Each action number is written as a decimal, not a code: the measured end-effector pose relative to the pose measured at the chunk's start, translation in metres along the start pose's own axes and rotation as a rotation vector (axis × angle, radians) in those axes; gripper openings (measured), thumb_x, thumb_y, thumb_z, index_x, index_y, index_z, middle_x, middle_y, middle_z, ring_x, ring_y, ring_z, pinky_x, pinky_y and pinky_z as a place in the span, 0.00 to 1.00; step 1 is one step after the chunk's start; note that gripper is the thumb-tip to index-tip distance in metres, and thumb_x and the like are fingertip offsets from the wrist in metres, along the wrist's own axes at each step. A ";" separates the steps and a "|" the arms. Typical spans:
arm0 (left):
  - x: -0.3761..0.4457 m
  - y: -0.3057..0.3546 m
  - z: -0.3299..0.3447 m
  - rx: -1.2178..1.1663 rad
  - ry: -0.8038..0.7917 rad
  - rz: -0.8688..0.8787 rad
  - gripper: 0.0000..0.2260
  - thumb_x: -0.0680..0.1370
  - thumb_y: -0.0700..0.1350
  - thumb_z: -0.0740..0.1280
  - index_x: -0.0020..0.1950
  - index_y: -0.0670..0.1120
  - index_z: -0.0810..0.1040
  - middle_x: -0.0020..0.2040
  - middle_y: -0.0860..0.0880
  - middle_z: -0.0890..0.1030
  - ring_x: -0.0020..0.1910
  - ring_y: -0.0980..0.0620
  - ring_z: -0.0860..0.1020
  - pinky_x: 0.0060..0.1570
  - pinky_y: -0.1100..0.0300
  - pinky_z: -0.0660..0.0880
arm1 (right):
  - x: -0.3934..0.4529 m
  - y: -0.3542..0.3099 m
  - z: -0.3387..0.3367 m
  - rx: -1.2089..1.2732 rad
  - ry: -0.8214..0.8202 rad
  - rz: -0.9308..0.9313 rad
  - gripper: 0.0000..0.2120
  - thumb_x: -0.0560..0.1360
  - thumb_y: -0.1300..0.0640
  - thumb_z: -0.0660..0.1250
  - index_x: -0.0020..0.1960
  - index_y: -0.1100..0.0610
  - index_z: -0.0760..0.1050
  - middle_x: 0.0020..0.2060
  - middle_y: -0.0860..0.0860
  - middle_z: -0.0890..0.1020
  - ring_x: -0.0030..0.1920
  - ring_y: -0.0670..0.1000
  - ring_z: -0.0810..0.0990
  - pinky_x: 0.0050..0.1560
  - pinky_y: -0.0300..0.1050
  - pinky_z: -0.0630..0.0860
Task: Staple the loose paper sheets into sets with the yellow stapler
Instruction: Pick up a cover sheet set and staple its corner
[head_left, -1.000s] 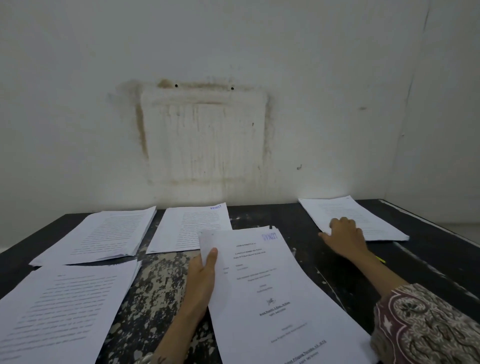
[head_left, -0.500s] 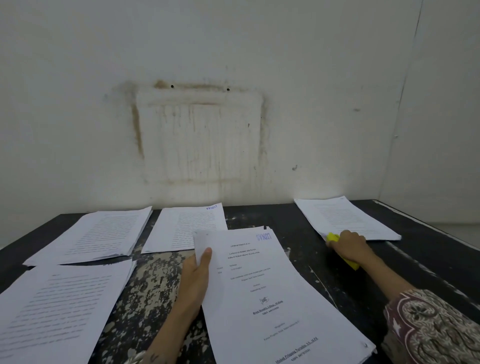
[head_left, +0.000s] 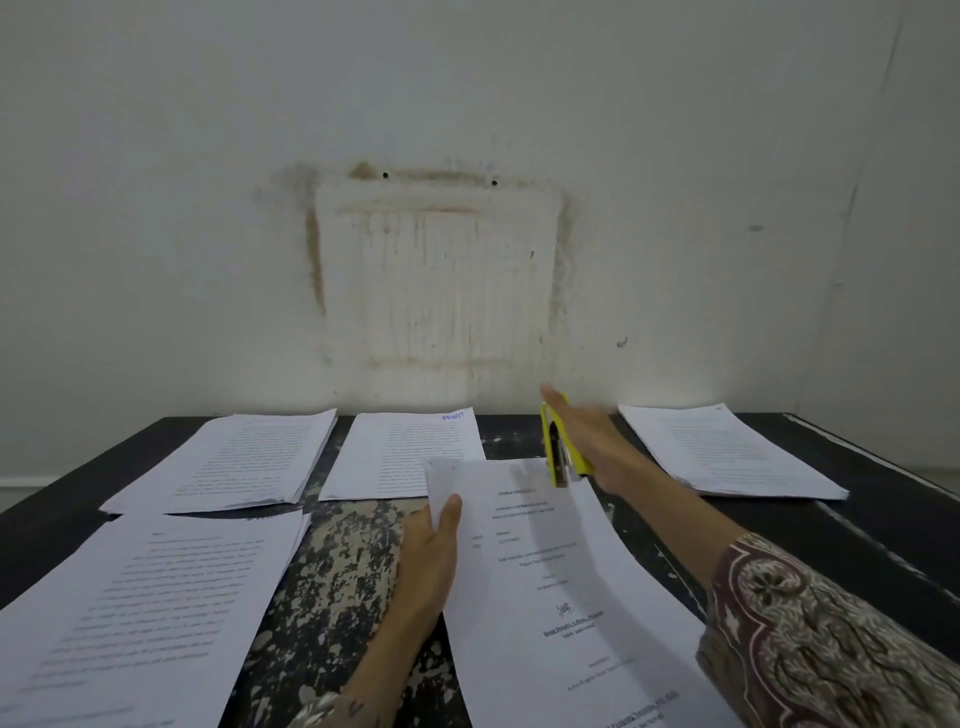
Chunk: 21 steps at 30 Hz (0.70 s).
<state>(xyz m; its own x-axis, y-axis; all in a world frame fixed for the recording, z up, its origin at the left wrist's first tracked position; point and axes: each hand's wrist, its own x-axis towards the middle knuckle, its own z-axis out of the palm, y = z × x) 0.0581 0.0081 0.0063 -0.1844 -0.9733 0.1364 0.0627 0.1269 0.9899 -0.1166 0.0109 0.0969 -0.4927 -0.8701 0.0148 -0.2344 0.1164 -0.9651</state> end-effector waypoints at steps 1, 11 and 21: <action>-0.001 0.001 0.000 -0.008 -0.001 0.009 0.09 0.80 0.47 0.58 0.53 0.44 0.73 0.44 0.49 0.78 0.42 0.52 0.79 0.32 0.65 0.74 | -0.002 -0.004 0.009 0.002 -0.012 -0.034 0.21 0.74 0.40 0.63 0.39 0.59 0.70 0.35 0.54 0.74 0.36 0.53 0.73 0.38 0.44 0.70; -0.002 0.001 0.002 -0.053 -0.060 0.081 0.09 0.80 0.44 0.59 0.44 0.46 0.77 0.38 0.48 0.80 0.31 0.60 0.80 0.28 0.70 0.74 | -0.004 -0.023 0.078 0.222 0.032 -0.332 0.12 0.77 0.49 0.62 0.45 0.59 0.71 0.38 0.56 0.77 0.35 0.52 0.77 0.38 0.42 0.75; 0.005 -0.006 0.001 -0.015 -0.099 0.117 0.14 0.80 0.47 0.59 0.45 0.39 0.78 0.36 0.44 0.78 0.35 0.48 0.77 0.33 0.60 0.73 | -0.006 -0.014 0.102 0.192 -0.033 -0.357 0.16 0.76 0.51 0.64 0.33 0.58 0.71 0.28 0.55 0.77 0.28 0.49 0.77 0.36 0.45 0.76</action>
<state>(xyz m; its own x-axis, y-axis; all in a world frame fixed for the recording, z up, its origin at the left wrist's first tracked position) 0.0555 0.0023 0.0009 -0.2708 -0.9283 0.2547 0.1041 0.2348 0.9665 -0.0249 -0.0347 0.0832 -0.3806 -0.8551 0.3520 -0.2231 -0.2846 -0.9323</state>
